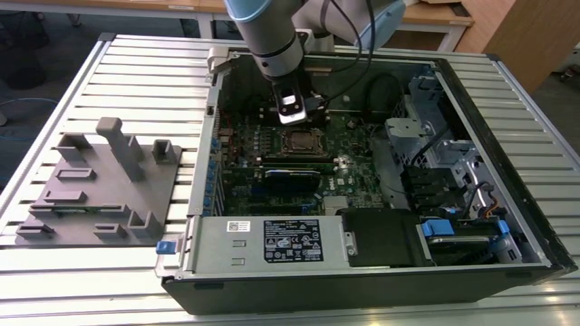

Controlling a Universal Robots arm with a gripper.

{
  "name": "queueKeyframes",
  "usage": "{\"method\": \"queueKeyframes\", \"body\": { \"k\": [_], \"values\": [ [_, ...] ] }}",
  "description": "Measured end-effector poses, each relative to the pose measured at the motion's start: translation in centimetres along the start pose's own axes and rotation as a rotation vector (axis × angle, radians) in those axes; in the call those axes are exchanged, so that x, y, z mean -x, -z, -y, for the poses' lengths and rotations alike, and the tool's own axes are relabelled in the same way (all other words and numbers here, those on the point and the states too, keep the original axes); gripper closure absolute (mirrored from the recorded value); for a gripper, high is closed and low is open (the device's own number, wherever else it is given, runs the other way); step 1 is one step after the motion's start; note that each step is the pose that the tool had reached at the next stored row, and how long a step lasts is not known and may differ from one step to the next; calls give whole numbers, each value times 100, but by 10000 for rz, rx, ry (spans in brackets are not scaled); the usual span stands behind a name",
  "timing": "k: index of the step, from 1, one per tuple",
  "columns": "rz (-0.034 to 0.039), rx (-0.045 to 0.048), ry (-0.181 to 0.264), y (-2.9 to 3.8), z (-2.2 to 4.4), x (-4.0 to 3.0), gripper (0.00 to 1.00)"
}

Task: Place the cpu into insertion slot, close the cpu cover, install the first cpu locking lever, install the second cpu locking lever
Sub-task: 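Install the first cpu locking lever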

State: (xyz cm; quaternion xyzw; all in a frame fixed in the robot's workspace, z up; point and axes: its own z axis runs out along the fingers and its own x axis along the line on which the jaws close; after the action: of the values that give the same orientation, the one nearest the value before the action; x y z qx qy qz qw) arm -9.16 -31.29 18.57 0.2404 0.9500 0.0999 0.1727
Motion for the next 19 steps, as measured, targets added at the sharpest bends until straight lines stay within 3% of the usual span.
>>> {"method": "queueKeyframes", "body": {
  "k": [8, 19],
  "values": [
    [-16, 34, -15, 3, 16, 16, 90],
    [-142, 282, -128, 10, 91, 65, 90]
  ]
}}
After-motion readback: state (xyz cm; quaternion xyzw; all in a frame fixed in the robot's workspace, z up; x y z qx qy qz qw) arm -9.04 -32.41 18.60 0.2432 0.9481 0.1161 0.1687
